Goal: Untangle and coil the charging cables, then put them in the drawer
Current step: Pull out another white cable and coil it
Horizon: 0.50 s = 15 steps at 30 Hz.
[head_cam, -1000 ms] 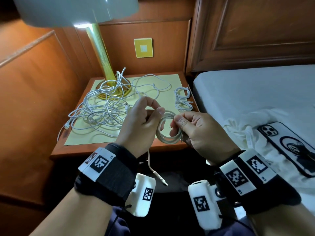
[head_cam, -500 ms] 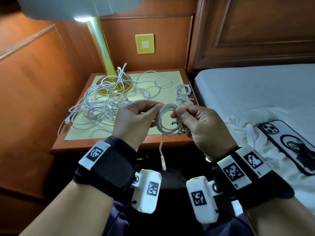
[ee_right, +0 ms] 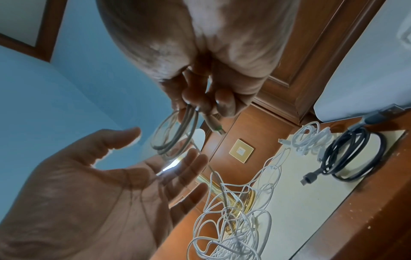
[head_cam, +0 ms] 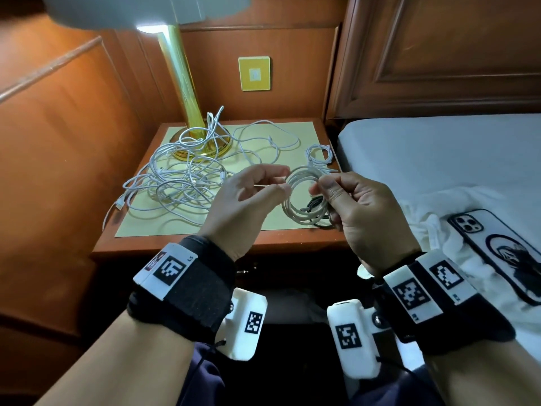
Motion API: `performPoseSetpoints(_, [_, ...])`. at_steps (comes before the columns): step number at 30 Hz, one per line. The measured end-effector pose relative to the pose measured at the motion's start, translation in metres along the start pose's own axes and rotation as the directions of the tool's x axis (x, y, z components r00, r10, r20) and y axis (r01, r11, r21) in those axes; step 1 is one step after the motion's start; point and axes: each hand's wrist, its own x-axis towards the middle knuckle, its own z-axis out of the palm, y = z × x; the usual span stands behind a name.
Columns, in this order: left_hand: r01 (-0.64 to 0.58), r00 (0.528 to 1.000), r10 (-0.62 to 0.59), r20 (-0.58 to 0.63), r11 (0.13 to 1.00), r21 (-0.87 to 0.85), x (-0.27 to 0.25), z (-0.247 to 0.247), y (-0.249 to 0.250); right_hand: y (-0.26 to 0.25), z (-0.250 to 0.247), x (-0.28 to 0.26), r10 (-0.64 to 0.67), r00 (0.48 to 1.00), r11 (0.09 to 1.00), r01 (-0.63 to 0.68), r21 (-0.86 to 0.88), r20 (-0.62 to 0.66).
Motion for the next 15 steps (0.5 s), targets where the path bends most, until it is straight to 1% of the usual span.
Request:
performPoseSetpoints(3, [-0.023, 0.999, 0.022, 0.036, 0.999, 0.046, -0.0013, -0.0005, 0.0003, -0.0033, 0.0013, 0.0007, -0.01, 1.0, 1.0, 0.01, -0.001, 0.009])
performPoseSetpoints(6, [-0.045, 0.999, 0.043, 0.014, 0.986, 0.161, -0.0001, 0.0039, -0.0011, -0.0017, 0.005, 0.0027, -0.029, 0.999, 0.999, 0.03, -0.027, 0.036])
performPoseSetpoints(8, [-0.048, 0.999, 0.051, -0.009, 0.982, 0.18, 0.0021, 0.0047, -0.0007, -0.0026, 0.0059, 0.003, -0.02, 0.999, 1.0, 0.021, -0.017, 0.048])
performPoseSetpoints(10, [-0.032, 0.999, 0.035, -0.011, 0.985, 0.169, 0.0037, 0.0042, -0.0011, -0.0043, 0.0053, 0.0018, -0.013, 0.999, 0.999, 0.015, -0.033, 0.051])
performPoseSetpoints(12, [0.001, 1.0, 0.0, -0.003, 0.992, 0.125, 0.0034, 0.0047, -0.0005, -0.0043, 0.0045, 0.0011, -0.045, 0.998, 0.992, 0.05, -0.114, 0.041])
performPoseSetpoints(15, [0.076, 0.995, -0.073, -0.065, 0.996, 0.048, -0.0002, 0.0061, 0.0013, -0.0034, 0.004, 0.0, -0.12, 0.993, 0.965, 0.119, -0.234, 0.011])
